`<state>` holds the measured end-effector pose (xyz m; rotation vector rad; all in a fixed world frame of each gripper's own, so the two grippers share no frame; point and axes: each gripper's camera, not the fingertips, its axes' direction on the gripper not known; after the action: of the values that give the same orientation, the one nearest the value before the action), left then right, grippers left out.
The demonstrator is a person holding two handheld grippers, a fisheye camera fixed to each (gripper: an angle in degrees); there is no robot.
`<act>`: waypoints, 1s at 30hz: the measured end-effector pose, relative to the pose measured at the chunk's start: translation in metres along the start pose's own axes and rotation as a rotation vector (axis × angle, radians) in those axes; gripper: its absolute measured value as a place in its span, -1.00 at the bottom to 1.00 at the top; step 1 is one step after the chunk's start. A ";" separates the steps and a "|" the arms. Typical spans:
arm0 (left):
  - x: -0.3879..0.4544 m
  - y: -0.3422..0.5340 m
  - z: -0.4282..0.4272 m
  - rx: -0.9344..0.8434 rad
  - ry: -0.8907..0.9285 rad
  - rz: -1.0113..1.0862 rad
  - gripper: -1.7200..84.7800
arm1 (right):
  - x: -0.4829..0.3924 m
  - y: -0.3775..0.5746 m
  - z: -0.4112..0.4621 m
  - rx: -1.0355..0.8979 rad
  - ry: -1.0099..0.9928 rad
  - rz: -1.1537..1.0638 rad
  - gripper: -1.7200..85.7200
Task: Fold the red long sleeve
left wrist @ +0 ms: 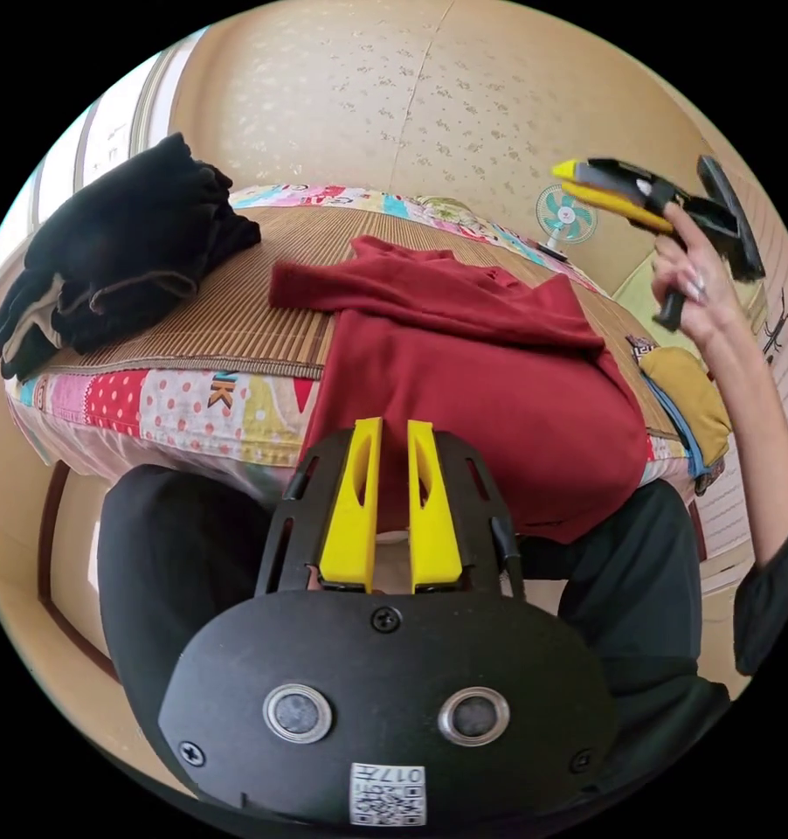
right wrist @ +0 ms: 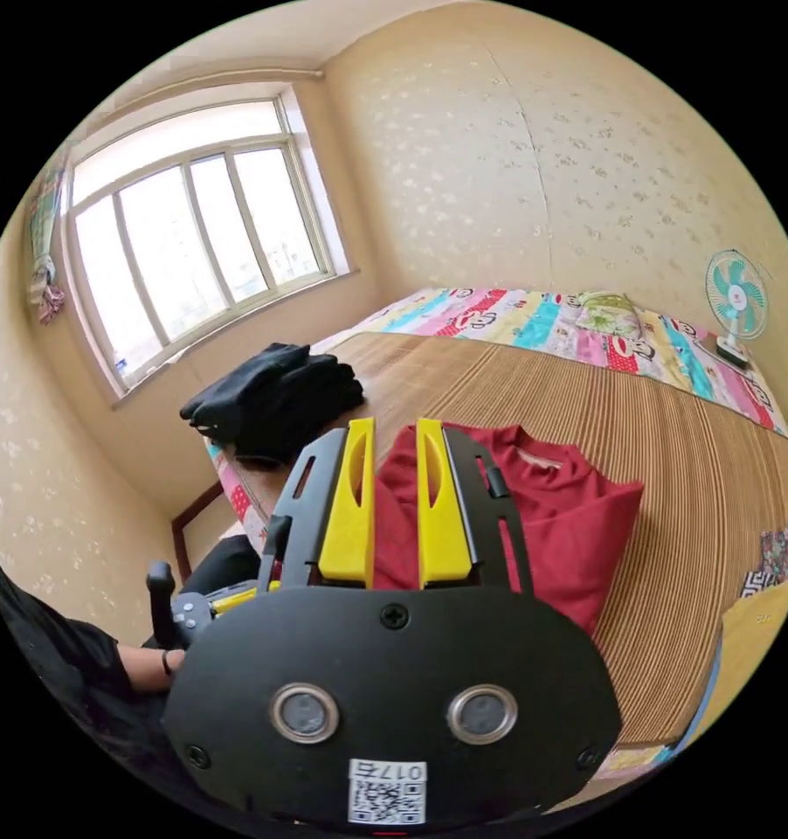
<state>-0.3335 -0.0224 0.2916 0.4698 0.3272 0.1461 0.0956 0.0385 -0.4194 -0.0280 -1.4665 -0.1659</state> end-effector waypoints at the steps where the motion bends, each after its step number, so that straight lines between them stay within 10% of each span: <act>1: 0.001 -0.001 -0.003 0.009 -0.022 0.003 -0.83 | 0.006 0.038 0.005 -0.062 0.121 0.029 -0.79; 10: 0.014 -0.037 0.007 -0.026 -0.072 0.084 -0.84 | 0.062 0.237 -0.033 -0.201 0.406 0.319 -0.81; 21: 0.009 -0.035 0.013 0.013 -0.032 -0.042 -0.81 | 0.129 0.048 -0.011 -0.094 0.361 0.253 -0.65; 26: 0.027 -0.037 0.016 0.017 -0.125 0.019 -0.81 | 0.198 0.001 0.112 -0.508 0.563 0.168 -0.82; 30: 0.024 -0.039 0.016 0.022 -0.107 0.006 -0.81 | 0.216 -0.002 0.014 -0.152 0.600 0.313 -0.89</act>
<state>-0.3027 -0.0585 0.2803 0.4985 0.2230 0.1226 0.1018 0.0182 -0.2035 -0.3049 -0.8347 -0.0232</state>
